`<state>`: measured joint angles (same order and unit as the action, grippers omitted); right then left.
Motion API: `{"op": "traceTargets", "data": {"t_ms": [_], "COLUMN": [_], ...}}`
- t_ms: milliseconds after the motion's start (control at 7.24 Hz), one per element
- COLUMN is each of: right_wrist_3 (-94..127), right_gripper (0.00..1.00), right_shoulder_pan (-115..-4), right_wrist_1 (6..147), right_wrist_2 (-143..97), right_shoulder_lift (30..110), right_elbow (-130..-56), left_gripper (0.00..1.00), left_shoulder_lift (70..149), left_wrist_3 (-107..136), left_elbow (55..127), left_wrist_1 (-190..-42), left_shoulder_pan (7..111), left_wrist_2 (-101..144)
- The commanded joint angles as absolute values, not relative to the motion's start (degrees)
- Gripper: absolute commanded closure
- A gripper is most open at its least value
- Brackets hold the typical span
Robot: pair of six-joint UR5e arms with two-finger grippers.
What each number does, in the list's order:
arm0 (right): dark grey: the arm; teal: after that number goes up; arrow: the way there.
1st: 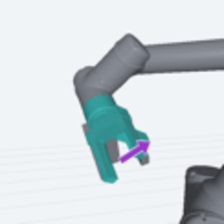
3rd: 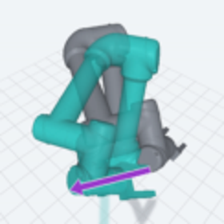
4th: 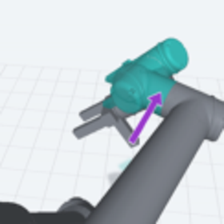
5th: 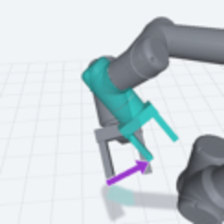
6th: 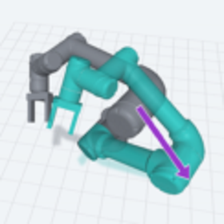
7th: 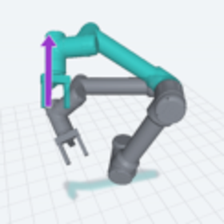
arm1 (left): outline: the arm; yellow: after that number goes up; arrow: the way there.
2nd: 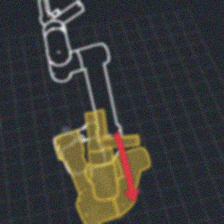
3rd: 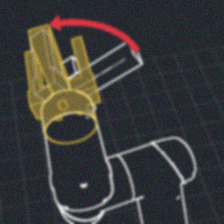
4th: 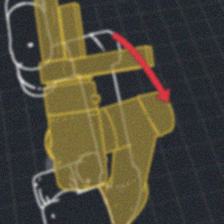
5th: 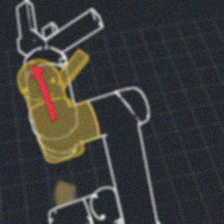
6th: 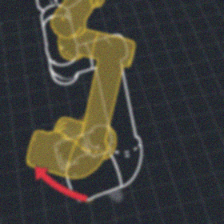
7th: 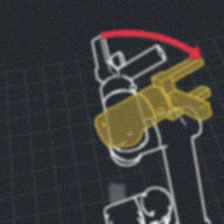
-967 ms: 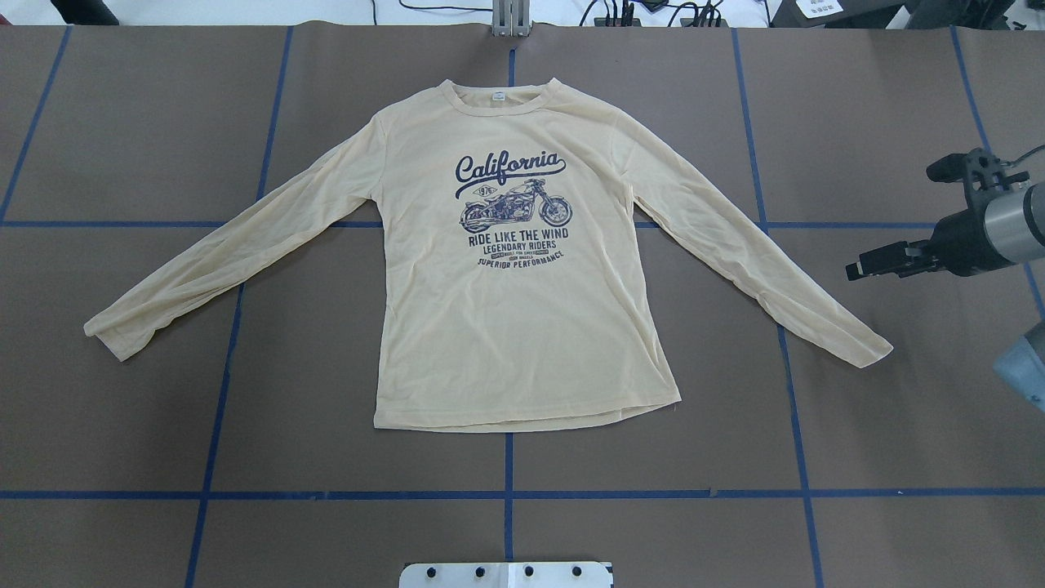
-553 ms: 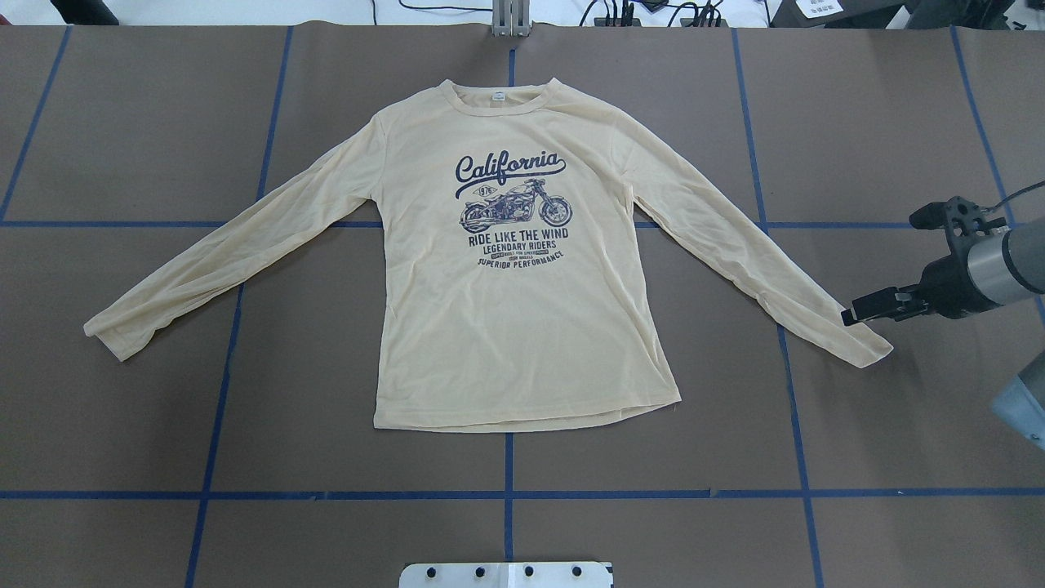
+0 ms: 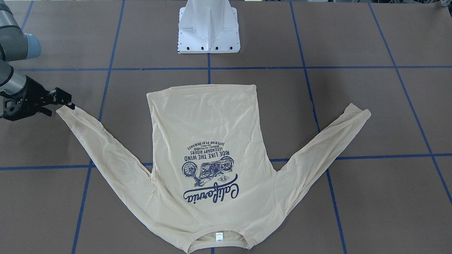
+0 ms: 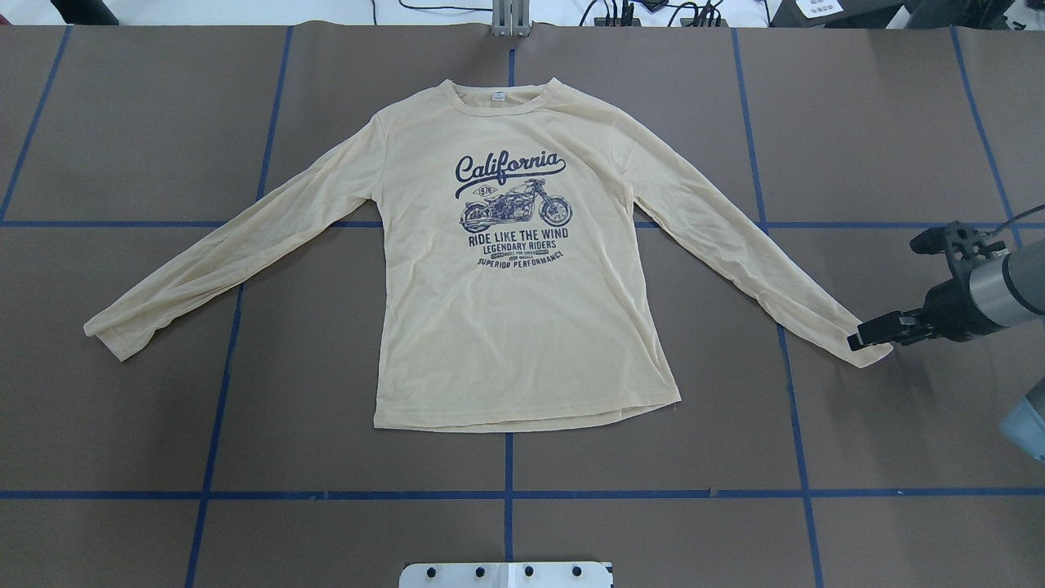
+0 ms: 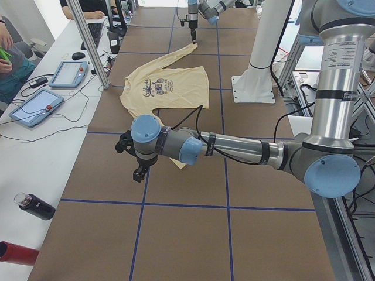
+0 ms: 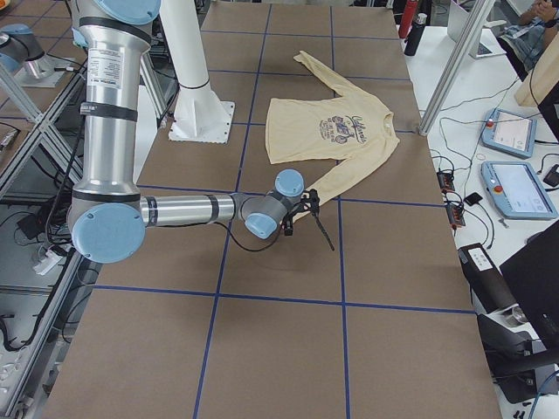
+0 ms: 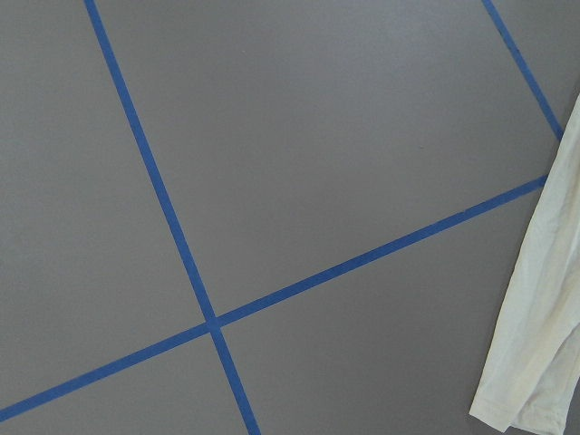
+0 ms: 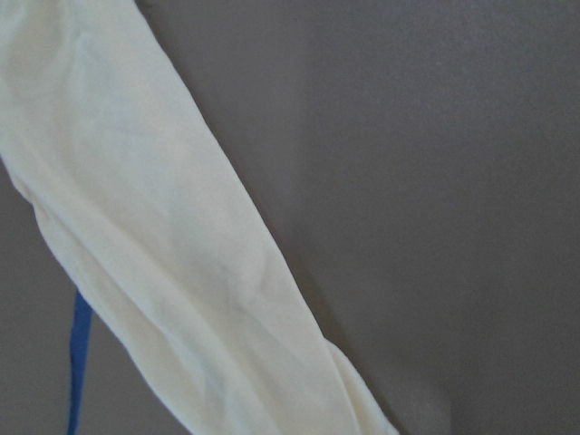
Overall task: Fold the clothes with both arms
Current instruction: 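Move the right gripper down to the cuff of the nearest sleeve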
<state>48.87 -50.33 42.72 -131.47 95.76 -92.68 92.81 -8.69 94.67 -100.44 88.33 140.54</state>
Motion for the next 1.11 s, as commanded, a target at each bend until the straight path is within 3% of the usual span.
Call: {"op": "traceTargets", "data": {"t_ms": [0,415,553,829,967], "right_wrist_3": [48.9,48.9,48.9,48.9,49.0], "right_gripper": [0.08,0.28,0.4,0.68,0.93], "right_shoulder_pan": [-50.0,-49.9,-49.9,-49.9,-49.9], "right_wrist_1": [43.0,43.1,43.2,43.2,43.2], "right_wrist_2": [-131.5,-131.5,-131.5,-131.5,-131.5], "right_shoulder_lift": [95.9,95.8,95.8,95.9,95.9], "right_elbow": [-92.5,-92.5,-92.5,-92.5,-92.5], "left_gripper": [0.0,0.0,0.0,0.0,0.0], "left_shoulder_lift": [92.8,92.8,92.8,92.8,92.8], "left_wrist_3": [-8.7,-8.7,-8.7,-8.7,-8.7], "left_elbow": [94.7,94.6,94.5,94.5,94.4], "left_wrist_1": [-100.5,-100.5,-100.5,-100.5,-100.5], "left_shoulder_pan": [88.3,88.3,88.3,88.3,88.3], "left_wrist_2": [140.5,140.5,140.5,140.5,140.5]}}
